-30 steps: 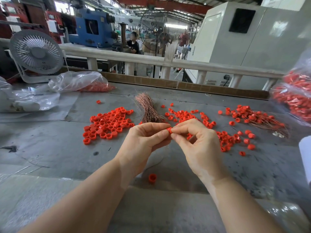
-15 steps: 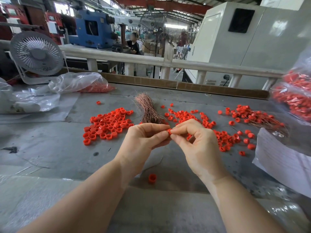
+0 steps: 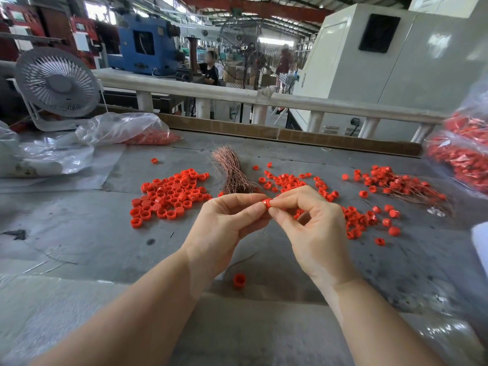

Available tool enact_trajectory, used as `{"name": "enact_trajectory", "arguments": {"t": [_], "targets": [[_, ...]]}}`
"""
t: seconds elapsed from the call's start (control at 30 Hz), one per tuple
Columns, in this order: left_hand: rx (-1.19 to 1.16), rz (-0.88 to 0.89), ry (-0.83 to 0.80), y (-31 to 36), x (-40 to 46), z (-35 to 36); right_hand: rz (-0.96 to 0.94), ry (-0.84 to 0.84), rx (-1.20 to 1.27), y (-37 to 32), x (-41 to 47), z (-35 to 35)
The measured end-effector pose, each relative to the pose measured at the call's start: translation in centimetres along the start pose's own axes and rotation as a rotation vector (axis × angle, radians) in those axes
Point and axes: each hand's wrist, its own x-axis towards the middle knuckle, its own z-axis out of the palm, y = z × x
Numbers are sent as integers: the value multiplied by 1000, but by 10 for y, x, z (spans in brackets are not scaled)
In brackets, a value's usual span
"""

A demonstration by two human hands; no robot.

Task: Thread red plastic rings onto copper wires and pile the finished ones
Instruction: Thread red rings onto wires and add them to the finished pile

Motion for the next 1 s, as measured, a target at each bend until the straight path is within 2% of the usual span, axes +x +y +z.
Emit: {"name": "enact_trajectory", "arguments": {"t": [0.27,0.53,0.7,1.0], "targets": [[90,53,22,-1,-1,-1,121,-43,87,-2,1,-3],[185,107,8,-1,-2,0,83,-76,58,-3,1,-6],[168,99,15,-3,-1,-1,104,-44,43,-3,0,-3],[69,40,33,-3,0,-2,17,-52,-40,0,-2,1]]}}
